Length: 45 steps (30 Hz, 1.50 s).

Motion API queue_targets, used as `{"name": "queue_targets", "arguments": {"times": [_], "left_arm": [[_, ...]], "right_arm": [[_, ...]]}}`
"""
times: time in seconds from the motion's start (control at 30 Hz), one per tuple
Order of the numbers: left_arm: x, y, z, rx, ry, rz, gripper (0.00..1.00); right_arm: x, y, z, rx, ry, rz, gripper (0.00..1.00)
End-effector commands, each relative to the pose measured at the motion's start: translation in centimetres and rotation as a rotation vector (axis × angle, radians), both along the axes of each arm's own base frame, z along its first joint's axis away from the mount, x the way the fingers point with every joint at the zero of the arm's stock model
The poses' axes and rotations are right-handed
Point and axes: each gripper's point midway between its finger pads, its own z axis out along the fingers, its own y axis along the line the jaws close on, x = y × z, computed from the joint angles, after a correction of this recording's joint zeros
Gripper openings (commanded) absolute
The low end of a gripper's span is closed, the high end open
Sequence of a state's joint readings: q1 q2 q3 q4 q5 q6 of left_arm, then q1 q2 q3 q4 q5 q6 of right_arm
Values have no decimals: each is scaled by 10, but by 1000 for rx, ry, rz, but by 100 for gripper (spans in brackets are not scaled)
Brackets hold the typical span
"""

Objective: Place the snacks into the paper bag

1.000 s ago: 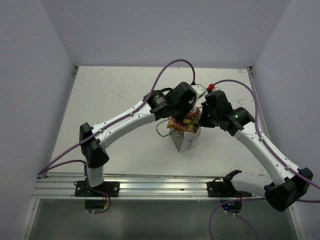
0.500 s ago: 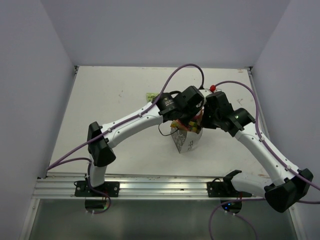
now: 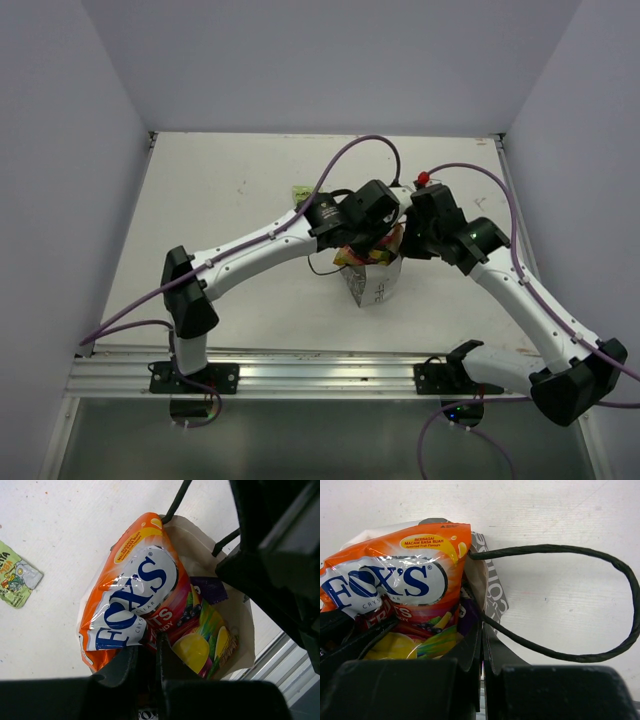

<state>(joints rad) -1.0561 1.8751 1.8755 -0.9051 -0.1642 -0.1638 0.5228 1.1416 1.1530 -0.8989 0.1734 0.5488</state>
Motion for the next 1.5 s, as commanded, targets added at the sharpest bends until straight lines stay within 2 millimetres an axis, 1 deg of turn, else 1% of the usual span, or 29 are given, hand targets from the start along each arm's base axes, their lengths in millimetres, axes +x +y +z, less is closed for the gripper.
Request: {"name": "queue_targets", "arguments": {"times": [0.0,0.07,0.1,0.2,0.23,0.3,0.33,0.43,0.47,0.53,0.57,0.7,0.8,0.83,0.97,1.1,1.13,1.23,1.33,1.4,1.47], "left_arm": [[-38,38,-18,157,114,-50,0],[-34,34,-4,121,84,-43,0],[-29,31,11,90,48,-33,0],[-23,23,44,13,-17,-21,0],[-21,16,63,-38,-44,-24,0],[-21,11,85,-102,-67,-35,0],[-22,5,102,-150,-94,-47,0],[-26,-5,126,-221,-127,-78,0],[-27,-7,127,-228,-125,-83,0],[-28,-8,118,-210,-107,-90,0],[-29,-10,104,-180,-86,-92,0],[-38,-13,69,-118,-3,-120,0],[-42,-13,48,-74,44,-128,0],[-44,-12,44,-67,57,-130,0],[-52,-11,15,-8,132,-139,0],[-55,-7,-11,59,175,-131,0],[-53,-8,-20,78,187,-127,0],[-49,-7,-33,123,186,-103,0],[-37,-6,-27,130,136,-69,0],[-25,-6,-18,118,102,-39,0],[-21,-4,-22,124,111,-24,0]], "right_arm": [[2,4,9,23,-39,17,0],[2,5,8,27,-35,21,0],[2,5,8,27,-33,22,0],[2,5,8,27,-33,22,0],[1,5,9,30,-35,22,0],[2,5,10,31,-38,21,0],[2,6,9,31,-36,22,0],[2,6,8,28,-33,23,0],[2,6,9,29,-34,23,0],[3,6,9,29,-37,24,0],[2,6,9,28,-37,25,0],[3,5,10,25,-40,24,0],[3,4,10,20,-42,25,0],[3,4,10,19,-43,26,0],[3,4,11,19,-46,26,0],[2,4,9,21,-42,26,0],[2,5,10,24,-44,26,0],[1,3,10,25,-47,21,0],[0,1,13,25,-58,17,0],[0,1,13,25,-58,17,0],[0,1,14,26,-59,14,0]]}}
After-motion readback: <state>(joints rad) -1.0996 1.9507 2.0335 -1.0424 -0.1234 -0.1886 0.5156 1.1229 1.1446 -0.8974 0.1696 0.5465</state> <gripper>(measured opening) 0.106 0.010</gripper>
